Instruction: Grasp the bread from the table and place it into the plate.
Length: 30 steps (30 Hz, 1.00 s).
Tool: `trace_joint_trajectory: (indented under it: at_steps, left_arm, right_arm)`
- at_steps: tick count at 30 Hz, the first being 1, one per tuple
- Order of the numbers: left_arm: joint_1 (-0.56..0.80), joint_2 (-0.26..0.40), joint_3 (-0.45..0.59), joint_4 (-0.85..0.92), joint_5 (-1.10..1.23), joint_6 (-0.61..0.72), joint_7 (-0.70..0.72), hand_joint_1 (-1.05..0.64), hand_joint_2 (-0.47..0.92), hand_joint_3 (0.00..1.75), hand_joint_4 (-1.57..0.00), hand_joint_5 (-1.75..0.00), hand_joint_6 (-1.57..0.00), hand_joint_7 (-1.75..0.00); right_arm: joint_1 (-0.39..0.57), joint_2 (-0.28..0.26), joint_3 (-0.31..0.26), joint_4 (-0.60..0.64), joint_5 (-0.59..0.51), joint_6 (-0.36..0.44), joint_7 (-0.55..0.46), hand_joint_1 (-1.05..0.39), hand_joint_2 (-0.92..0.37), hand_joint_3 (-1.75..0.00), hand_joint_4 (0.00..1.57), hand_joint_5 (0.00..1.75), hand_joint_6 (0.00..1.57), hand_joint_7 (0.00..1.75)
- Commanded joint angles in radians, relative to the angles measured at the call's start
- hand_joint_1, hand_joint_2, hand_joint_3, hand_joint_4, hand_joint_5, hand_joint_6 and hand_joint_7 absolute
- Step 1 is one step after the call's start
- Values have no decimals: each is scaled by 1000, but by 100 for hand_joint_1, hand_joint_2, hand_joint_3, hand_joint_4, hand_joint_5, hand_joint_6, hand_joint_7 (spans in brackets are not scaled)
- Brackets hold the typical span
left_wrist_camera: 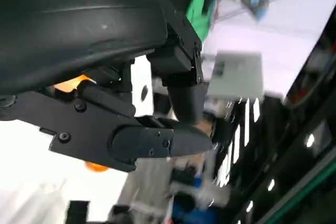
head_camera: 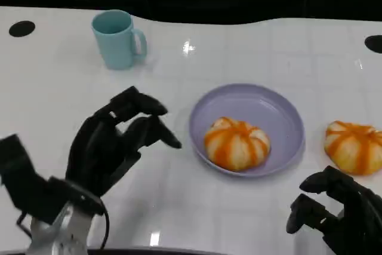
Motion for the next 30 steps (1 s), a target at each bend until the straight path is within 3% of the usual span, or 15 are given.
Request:
trace_joint_trajectory:
  at_steps: [1,5,13,30]
  left_arm:
    - [127,-17,10,-126,-51,73,50,-54,92,47,-81,-175,-54,-174]
    - [220,-27,6,-192,-103,151,51,-52,92,46,-83,-175,-56,-175]
    - [292,-37,0,-213,-107,183,63,-55,92,40,-83,-175,-57,-175]
    - [282,-29,1,-142,-64,174,46,-55,92,44,-87,-175,-59,-175]
  right_arm:
    - [8,-12,-11,-17,10,1,0,-51,-92,-23,75,150,84,91]
    - [6,-14,-13,-18,14,7,-1,-51,-92,-23,76,149,84,91]
    - [8,-15,-12,-19,4,-5,3,-52,-92,-22,76,149,84,93]
    - [0,-31,-28,-4,11,1,3,-52,-92,-24,76,149,84,93]
